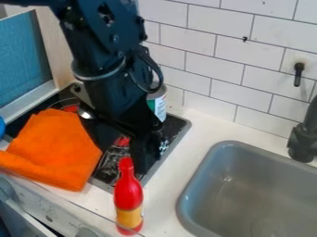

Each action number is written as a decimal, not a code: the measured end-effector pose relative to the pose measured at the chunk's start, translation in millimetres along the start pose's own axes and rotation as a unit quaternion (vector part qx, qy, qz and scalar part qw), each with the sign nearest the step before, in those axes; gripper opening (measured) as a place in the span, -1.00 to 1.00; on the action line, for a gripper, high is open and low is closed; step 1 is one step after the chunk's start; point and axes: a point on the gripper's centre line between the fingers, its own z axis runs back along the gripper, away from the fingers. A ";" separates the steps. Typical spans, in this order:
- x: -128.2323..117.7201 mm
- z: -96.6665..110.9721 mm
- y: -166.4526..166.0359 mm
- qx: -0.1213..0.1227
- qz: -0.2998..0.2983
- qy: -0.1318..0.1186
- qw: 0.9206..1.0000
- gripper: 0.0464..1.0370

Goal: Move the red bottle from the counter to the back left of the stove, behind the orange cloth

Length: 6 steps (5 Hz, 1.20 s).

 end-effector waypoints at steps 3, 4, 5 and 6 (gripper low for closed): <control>-7.1 -31.4 2.5 0.013 0.014 0.059 0.998 0.93; -9.0 -39.4 2.8 0.016 0.022 0.078 0.997 0.93; -10.1 -43.4 1.2 0.013 0.030 0.088 0.996 0.85; -8.8 -42.9 2.2 0.018 0.044 0.091 0.995 0.28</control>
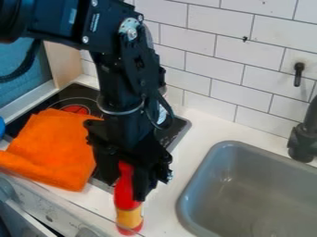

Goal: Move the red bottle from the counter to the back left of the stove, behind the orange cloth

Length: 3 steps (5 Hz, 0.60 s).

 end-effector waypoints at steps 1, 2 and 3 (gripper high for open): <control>1.0 1.1 0.0 0.001 0.007 0.002 1.000 -0.29; 5.9 7.9 -0.3 0.002 0.009 -0.001 1.000 -0.40; 18.2 21.9 3.0 0.006 0.009 -0.018 1.000 -0.40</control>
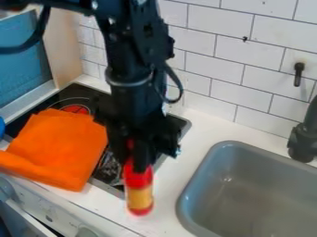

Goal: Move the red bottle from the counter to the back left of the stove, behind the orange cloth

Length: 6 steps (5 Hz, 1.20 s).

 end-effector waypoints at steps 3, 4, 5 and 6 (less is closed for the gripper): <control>81.7 36.9 89.3 0.078 0.089 -0.040 0.992 -0.40; 89.9 40.1 119.8 0.086 0.116 -0.042 0.989 -0.40; 88.0 44.0 153.3 0.091 0.151 -0.048 0.983 -0.40; 92.7 40.1 175.0 0.081 0.177 -0.054 0.979 -0.40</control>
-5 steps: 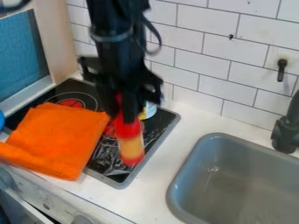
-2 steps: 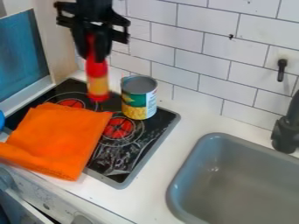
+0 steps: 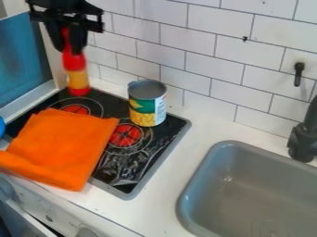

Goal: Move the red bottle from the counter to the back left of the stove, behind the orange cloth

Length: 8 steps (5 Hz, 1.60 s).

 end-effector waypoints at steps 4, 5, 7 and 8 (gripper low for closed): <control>30.4 -40.7 29.6 0.010 0.132 -0.029 0.991 -0.40; 35.2 -57.3 28.4 0.009 0.154 -0.013 0.988 -0.40; 42.1 -72.8 49.2 -0.009 0.249 0.023 0.968 -0.40; 41.8 -76.9 52.3 -0.021 0.273 0.040 0.961 -0.40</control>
